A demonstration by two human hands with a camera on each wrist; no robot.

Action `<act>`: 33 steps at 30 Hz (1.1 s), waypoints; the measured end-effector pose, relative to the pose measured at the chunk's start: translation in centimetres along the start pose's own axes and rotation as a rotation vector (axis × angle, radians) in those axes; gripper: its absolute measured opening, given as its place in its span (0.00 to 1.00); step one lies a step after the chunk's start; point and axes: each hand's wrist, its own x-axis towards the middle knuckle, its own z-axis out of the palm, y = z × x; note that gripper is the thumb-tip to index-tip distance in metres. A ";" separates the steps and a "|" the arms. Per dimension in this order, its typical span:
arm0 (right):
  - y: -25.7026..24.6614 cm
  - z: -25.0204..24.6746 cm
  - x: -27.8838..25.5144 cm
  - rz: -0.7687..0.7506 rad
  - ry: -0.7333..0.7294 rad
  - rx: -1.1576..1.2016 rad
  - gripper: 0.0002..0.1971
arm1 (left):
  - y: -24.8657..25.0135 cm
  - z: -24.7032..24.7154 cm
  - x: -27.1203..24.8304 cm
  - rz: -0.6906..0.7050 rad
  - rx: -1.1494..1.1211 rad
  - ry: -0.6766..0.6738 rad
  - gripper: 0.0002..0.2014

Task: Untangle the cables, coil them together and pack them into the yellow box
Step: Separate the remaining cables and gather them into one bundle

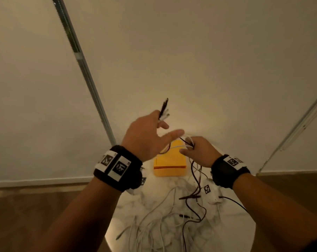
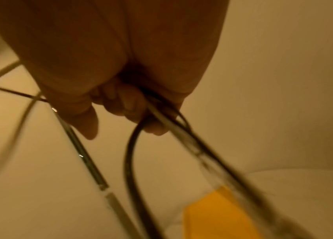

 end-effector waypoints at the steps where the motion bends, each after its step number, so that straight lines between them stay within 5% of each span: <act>1: -0.8 -0.1 0.3 -0.057 0.010 0.039 0.20 | 0.0 1.0 -0.2 -0.011 0.028 -0.130 0.41; 3: -2.4 -0.5 0.6 -0.111 -0.002 0.099 0.12 | -0.6 3.1 -0.3 -0.011 0.084 -0.280 0.44; 5: -3.4 -1.0 0.7 -0.101 -0.048 0.166 0.05 | -1.3 4.7 -0.3 -0.012 0.100 -0.284 0.36; 7: -4.0 -1.4 0.7 -0.120 -0.085 0.158 0.12 | -2.0 5.6 -0.3 0.000 -0.048 -0.243 0.26; 9: -4.0 -1.6 0.7 -0.147 -0.100 0.122 0.09 | -2.1 6.0 -0.5 -0.011 -0.265 -0.238 0.19; 12: -3.7 -1.6 0.6 -0.150 -0.087 0.090 0.19 | -2.1 6.5 -0.7 -0.069 -0.450 -0.177 0.21; 15: -3.8 -1.0 -0.1 -0.171 -0.100 0.080 0.18 | -2.2 6.4 -0.5 -0.023 -0.306 -0.096 0.31; 18: -3.2 -0.7 -0.3 -0.142 -0.087 0.078 0.16 | -1.4 5.5 -0.5 0.078 0.033 -0.047 0.28; 21: -2.5 -0.5 -0.4 -0.128 -0.077 0.067 0.12 | -1.3 5.1 -0.5 0.143 0.043 0.062 0.30; 26: -2.6 -0.5 -0.4 -0.122 -0.071 0.091 0.17 | -2.5 6.3 -0.7 0.173 -0.014 -0.159 0.20; 29: -2.0 -0.4 -0.3 -0.147 -0.011 0.075 0.21 | -2.0 6.6 -1.3 0.121 -0.316 -0.181 0.11; 33: 1.8 1.1 -1.1 -0.058 0.087 -0.028 0.25 | -0.4 4.0 -0.4 -0.019 -1.048 0.101 0.14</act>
